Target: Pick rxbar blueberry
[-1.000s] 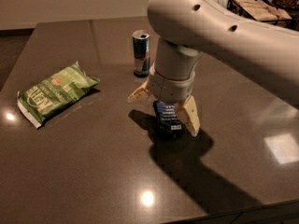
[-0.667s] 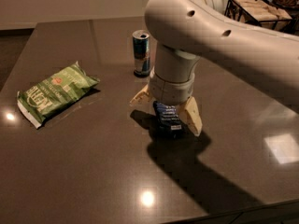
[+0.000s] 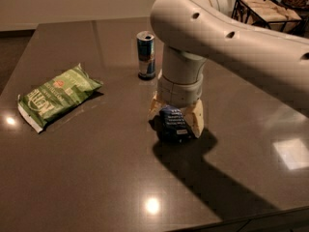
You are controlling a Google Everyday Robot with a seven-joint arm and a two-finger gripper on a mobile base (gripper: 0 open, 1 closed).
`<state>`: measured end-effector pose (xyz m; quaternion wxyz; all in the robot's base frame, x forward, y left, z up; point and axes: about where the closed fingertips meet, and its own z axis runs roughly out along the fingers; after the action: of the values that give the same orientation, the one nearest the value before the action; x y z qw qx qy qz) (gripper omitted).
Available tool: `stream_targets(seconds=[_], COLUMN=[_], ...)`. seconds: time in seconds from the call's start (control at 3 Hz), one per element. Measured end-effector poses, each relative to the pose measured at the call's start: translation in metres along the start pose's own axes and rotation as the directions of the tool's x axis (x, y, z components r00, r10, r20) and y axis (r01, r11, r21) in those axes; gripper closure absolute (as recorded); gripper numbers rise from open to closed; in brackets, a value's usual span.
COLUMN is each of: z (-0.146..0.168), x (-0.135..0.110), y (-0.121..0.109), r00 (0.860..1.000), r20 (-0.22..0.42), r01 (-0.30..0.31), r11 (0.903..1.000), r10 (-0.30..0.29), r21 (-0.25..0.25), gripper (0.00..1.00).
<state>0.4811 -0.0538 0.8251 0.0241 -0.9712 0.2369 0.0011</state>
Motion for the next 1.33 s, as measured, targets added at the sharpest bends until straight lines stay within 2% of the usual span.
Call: stream_targets(seconds=[0.67, 1.0, 1.33], z=[-0.010, -0.010, -0.036], x=[0.003, 0.003, 0.009], y=[-0.001, -0.001, 0.001], r00=[1.000, 1.000, 0.991], r20=[-0.004, -0.003, 0.059], r01=[-0.004, -0.005, -0.120], r11=[1.0000, 1.0000, 0.9917], r10=[0.004, 0.005, 0.117], r21=[0.000, 0.000, 0.045], gripper=[0.85, 1.00, 1.00])
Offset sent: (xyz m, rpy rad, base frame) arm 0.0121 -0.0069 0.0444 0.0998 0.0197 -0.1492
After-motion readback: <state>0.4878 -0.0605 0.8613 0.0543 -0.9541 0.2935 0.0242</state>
